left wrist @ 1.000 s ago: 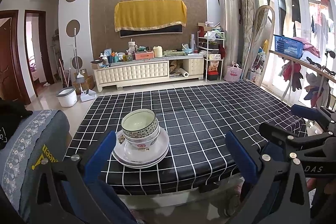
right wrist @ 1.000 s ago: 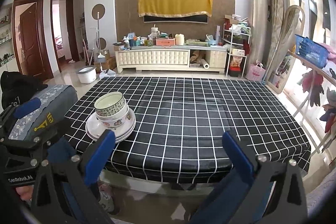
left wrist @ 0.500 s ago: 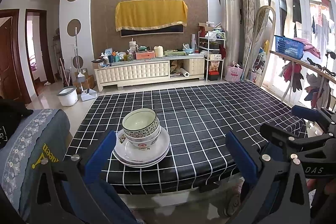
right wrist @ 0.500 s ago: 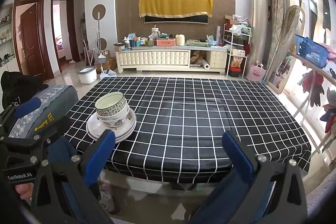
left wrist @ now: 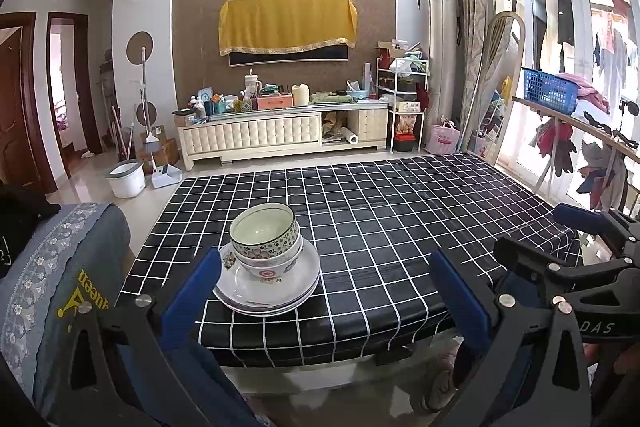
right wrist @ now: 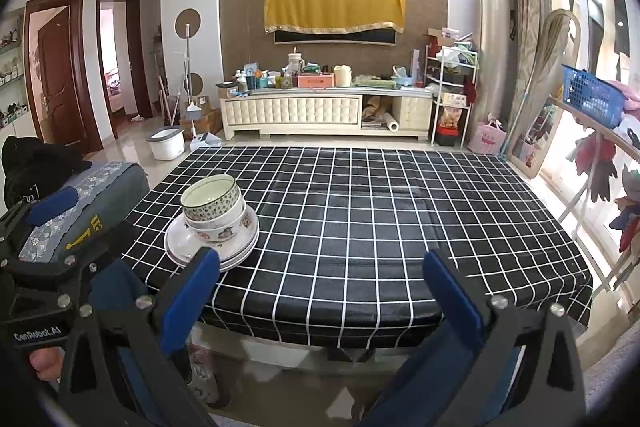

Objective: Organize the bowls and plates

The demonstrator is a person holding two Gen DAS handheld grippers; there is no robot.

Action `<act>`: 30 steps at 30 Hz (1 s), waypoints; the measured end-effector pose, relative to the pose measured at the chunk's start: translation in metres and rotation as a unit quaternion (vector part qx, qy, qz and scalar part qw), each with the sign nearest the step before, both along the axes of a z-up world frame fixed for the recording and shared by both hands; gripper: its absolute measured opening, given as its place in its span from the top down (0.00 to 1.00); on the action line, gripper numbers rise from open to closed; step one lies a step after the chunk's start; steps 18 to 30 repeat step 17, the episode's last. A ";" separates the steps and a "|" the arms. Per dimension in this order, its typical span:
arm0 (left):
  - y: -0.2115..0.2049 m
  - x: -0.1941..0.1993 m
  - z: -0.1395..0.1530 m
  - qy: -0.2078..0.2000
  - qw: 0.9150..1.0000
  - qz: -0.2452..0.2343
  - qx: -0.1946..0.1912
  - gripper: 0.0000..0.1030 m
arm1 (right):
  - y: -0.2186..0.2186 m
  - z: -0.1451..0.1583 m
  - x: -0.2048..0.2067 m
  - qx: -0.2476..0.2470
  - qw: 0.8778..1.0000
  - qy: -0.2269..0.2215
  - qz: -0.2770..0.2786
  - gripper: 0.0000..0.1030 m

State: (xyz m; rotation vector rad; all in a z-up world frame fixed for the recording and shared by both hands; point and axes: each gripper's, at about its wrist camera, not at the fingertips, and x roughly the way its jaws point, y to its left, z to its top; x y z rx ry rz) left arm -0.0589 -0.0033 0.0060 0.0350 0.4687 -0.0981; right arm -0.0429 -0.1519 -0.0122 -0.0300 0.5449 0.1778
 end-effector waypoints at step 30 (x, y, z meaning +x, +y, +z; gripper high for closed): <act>-0.003 -0.001 -0.002 0.002 1.000 0.009 0.006 0.00 | -0.001 0.000 -0.002 0.001 1.000 0.002 -0.002 0.01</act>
